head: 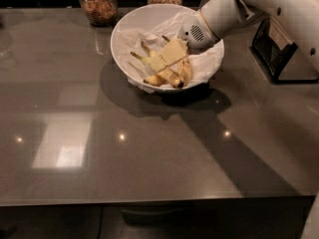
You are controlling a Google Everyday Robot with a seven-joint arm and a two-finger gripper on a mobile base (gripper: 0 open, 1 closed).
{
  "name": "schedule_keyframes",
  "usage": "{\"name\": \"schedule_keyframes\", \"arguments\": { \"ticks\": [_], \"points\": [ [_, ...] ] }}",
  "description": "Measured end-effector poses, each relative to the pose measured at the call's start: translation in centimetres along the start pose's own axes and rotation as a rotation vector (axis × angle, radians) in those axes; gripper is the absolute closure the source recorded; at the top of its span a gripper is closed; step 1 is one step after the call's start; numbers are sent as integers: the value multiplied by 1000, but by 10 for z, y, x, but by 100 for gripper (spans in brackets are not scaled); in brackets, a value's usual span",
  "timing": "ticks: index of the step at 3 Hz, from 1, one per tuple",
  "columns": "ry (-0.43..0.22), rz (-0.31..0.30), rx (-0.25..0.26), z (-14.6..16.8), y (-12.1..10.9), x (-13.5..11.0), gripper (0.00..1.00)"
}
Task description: Pick banana from white bowl
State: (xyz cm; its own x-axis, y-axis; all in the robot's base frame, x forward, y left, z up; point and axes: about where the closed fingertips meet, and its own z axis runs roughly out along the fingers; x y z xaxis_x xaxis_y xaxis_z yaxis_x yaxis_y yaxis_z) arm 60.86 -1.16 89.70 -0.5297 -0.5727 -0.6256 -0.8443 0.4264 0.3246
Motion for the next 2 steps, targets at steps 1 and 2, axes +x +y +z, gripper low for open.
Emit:
{"name": "schedule_keyframes", "arguments": {
  "ticks": [1,2],
  "points": [
    [14,26,-14,15,0,3,32],
    [25,40,-17,25,-1,5,32]
  ]
}}
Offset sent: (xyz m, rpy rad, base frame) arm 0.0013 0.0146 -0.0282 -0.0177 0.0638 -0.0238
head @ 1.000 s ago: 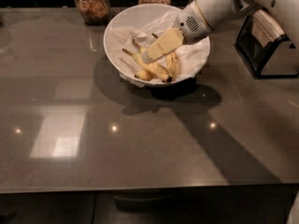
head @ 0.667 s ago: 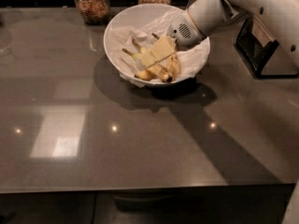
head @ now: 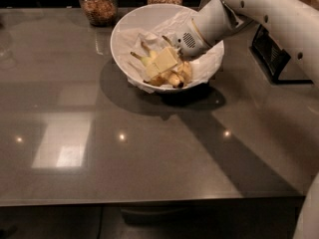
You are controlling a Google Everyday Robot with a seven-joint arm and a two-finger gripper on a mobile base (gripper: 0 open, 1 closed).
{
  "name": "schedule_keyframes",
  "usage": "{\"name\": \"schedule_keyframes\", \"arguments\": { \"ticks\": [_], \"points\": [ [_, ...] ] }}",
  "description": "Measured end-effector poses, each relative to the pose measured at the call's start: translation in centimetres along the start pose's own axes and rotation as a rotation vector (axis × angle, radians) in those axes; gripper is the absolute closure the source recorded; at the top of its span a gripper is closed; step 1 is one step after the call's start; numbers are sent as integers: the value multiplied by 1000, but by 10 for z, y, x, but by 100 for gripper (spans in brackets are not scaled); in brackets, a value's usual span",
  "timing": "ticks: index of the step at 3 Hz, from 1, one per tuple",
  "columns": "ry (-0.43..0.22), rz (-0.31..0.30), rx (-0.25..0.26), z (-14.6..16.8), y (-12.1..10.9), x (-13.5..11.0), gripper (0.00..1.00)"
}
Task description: Pick banana from white bowl
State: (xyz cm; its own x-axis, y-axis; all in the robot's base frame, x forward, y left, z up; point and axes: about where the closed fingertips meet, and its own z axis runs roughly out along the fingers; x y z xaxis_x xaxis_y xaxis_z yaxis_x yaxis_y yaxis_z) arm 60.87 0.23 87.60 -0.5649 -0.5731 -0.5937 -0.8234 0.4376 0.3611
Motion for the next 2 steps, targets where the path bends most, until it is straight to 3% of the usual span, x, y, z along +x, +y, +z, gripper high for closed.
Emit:
{"name": "schedule_keyframes", "arguments": {
  "ticks": [2],
  "points": [
    [34,15,39,-1,-7,4,73]
  ]
}}
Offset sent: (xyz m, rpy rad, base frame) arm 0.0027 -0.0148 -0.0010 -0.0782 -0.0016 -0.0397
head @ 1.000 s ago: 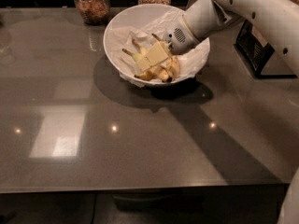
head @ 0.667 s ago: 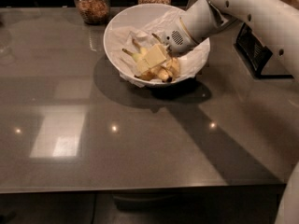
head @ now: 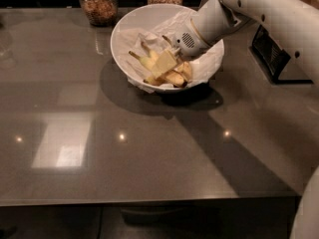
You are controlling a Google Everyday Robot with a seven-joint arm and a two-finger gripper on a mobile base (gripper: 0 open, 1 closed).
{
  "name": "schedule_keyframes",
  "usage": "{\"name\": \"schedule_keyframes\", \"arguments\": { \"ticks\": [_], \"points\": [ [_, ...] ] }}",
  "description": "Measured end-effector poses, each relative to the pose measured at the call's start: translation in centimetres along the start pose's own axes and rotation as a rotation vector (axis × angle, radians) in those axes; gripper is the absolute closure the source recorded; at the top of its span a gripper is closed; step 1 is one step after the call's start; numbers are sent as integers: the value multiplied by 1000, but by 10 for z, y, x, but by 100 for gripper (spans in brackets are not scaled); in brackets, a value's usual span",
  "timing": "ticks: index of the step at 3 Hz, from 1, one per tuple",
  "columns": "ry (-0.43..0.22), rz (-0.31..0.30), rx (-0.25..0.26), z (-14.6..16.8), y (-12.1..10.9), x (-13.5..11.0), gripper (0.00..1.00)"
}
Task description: Pick banana from white bowl
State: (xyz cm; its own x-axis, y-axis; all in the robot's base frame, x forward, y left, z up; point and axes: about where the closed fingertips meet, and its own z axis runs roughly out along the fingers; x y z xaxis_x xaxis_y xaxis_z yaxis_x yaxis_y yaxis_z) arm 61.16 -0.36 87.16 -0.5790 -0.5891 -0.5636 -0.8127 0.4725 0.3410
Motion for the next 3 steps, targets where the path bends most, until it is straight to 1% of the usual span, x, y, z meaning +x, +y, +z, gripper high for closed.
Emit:
{"name": "schedule_keyframes", "arguments": {
  "ticks": [1,2,3],
  "points": [
    [1,-10,15,-12,7,-2,97],
    [4,-27,33,-29,19,-6,100],
    [30,-45,28,-43,33,-3,100]
  ]
}}
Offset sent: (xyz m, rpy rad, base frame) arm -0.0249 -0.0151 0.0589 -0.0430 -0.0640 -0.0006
